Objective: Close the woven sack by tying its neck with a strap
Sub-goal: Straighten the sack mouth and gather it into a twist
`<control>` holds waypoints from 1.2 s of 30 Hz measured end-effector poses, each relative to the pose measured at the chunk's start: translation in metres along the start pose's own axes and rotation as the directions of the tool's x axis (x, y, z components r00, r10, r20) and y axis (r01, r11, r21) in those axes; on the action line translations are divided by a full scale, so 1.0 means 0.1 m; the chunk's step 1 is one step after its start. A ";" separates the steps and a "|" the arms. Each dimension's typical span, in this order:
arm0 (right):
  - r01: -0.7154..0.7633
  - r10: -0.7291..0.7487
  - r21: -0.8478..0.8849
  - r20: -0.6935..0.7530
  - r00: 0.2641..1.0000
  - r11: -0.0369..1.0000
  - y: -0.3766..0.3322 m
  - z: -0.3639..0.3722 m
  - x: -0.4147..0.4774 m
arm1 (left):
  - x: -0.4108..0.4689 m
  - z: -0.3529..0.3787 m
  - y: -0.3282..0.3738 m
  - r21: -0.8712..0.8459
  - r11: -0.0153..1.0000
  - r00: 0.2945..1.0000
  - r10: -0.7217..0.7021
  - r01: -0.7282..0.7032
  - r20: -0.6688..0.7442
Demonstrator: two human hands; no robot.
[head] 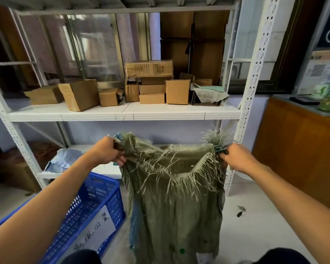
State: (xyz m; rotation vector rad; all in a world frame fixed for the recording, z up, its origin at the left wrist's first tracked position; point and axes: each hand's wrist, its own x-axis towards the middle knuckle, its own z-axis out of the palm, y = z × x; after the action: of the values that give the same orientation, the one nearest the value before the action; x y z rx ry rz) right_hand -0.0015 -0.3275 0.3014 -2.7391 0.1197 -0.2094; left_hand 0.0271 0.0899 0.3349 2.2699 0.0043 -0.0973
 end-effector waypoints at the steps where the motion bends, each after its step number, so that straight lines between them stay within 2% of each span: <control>1: 0.028 -0.031 -0.081 -0.038 0.999 0.996 -0.02 0.00 -0.02 | 0.00 -0.01 0.01 0.206 0.978 0.999 0.034 -0.025 -0.040; 3: 0.093 -0.110 -0.179 -0.087 0.990 0.979 -0.03 0.03 -0.02 | -0.02 -0.03 0.03 0.565 0.824 0.978 0.152 -0.046 -0.143; 5: 0.126 -0.146 -0.226 -0.072 0.987 0.966 -0.04 0.05 -0.03 | -0.05 0.00 0.04 0.687 0.716 0.949 0.287 -0.120 -0.133; 7: 0.127 -0.139 -0.280 -0.024 0.990 0.952 -0.04 0.06 -0.04 | -0.07 0.04 0.02 0.687 0.695 0.939 0.340 -0.210 -0.057; 12: 0.166 -0.157 -0.319 0.053 0.986 0.933 -0.05 0.03 -0.09 | -0.06 0.03 -0.12 0.706 0.658 0.942 0.332 -0.263 0.042; 16: 0.090 -0.070 -0.294 0.078 0.995 0.952 -0.09 -0.02 -0.11 | -0.10 0.03 -0.12 0.673 0.693 0.946 0.322 -0.258 0.032; 19: -0.046 0.054 -0.064 0.124 0.991 0.997 -0.11 -0.06 -0.07 | -0.12 0.02 -0.09 0.557 0.807 0.966 0.258 -0.197 -0.032; 21: -0.117 0.095 0.120 0.178 0.979 0.986 -0.12 -0.08 -0.07 | -0.14 0.06 -0.08 0.446 0.881 0.974 0.215 -0.161 -0.073; 23: -0.200 0.132 0.309 0.227 0.965 0.930 -0.14 -0.11 -0.10 | -0.16 0.14 -0.06 0.247 0.958 0.981 0.171 -0.145 -0.090; 25: -0.301 0.189 0.503 0.261 0.947 0.810 -0.16 -0.10 -0.14 | -0.18 0.22 -0.04 -0.024 0.995 0.993 0.097 -0.099 -0.068; 27: -0.376 0.229 0.633 0.304 0.925 0.676 -0.18 -0.07 -0.17 | -0.19 0.29 -0.04 -0.229 0.973 1.000 0.010 -0.016 -0.024; 29: -0.398 0.222 0.703 0.332 0.917 0.589 -0.18 -0.01 -0.16 | -0.19 0.35 -0.02 -0.390 0.920 0.999 -0.040 0.042 0.014; 33: -0.408 0.092 0.810 0.409 0.908 0.421 -0.16 0.06 -0.15 | -0.13 0.41 -0.05 -0.689 0.716 0.993 -0.105 0.113 0.054; 34: -0.405 0.045 0.811 0.427 0.903 0.422 -0.14 0.08 -0.15 | -0.11 0.42 -0.08 -0.739 0.665 0.993 -0.105 0.113 0.058; 36: -0.394 -0.048 0.771 0.479 0.876 0.501 -0.09 0.10 -0.14 | -0.08 0.45 -0.15 -0.787 0.609 0.994 -0.099 0.099 0.048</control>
State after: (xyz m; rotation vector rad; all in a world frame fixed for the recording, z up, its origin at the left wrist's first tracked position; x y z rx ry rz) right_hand -0.0137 -0.3139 0.2942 -1.6632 0.1270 0.3575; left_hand 0.0151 0.0655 0.2958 1.3596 0.1487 -0.1242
